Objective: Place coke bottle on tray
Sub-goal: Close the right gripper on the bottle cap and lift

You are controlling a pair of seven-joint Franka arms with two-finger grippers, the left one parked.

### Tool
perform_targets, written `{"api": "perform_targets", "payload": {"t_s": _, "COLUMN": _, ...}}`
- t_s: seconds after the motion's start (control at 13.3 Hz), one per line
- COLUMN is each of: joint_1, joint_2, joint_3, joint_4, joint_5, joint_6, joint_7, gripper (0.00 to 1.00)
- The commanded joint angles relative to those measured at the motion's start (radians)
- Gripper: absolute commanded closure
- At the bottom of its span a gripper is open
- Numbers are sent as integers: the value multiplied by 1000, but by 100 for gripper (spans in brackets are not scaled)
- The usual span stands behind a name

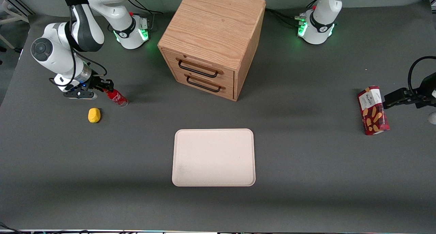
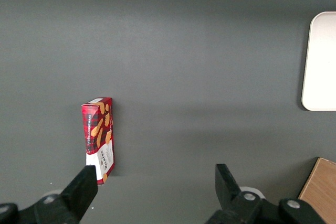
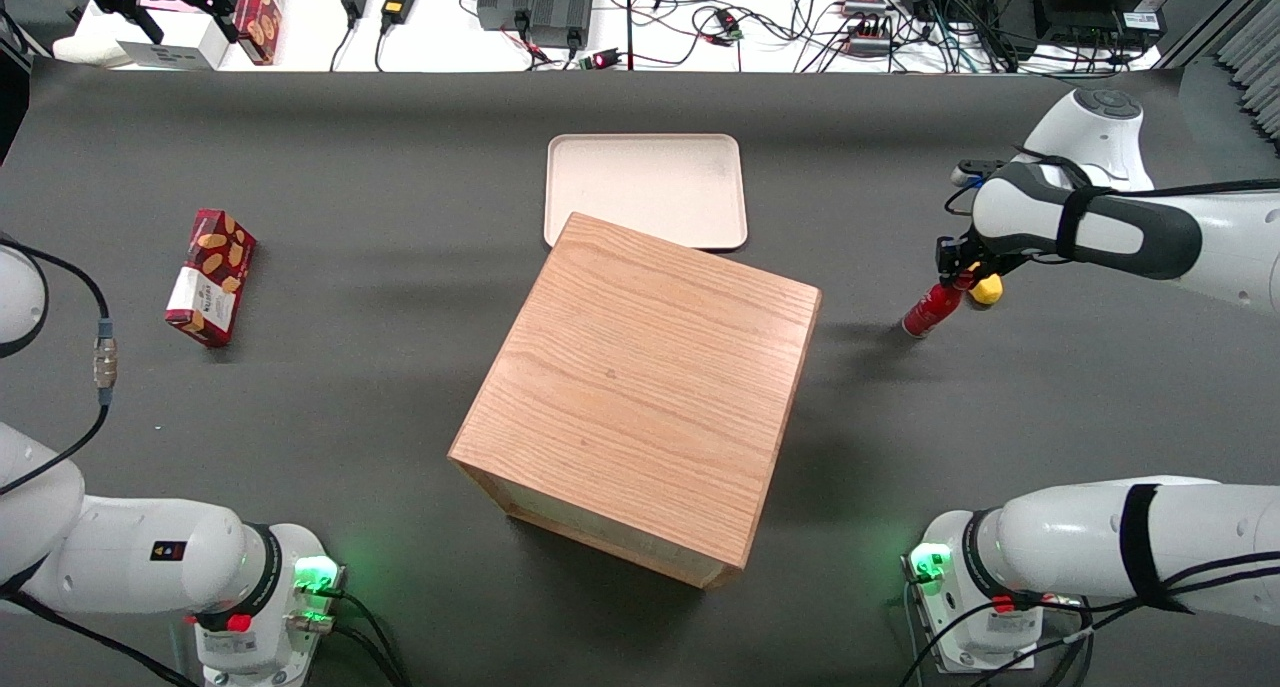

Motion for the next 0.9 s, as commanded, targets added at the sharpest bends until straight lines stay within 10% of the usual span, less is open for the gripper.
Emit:
{"api": "perform_targets", "payload": {"t_s": 0.0, "joint_1": 11, "joint_2": -8, "joint_3": -11, "joint_4": 2, "joint_5": -12, "joint_6": -27, "joint_7": -13, "gripper": 97}}
{"api": "perform_targets", "payload": {"t_s": 0.82, "joint_1": 14, "joint_2": -26, "joint_3": -7, "joint_4": 439, "joint_5": -7, "joint_6": -454, "joint_7": -22, "gripper": 100}}
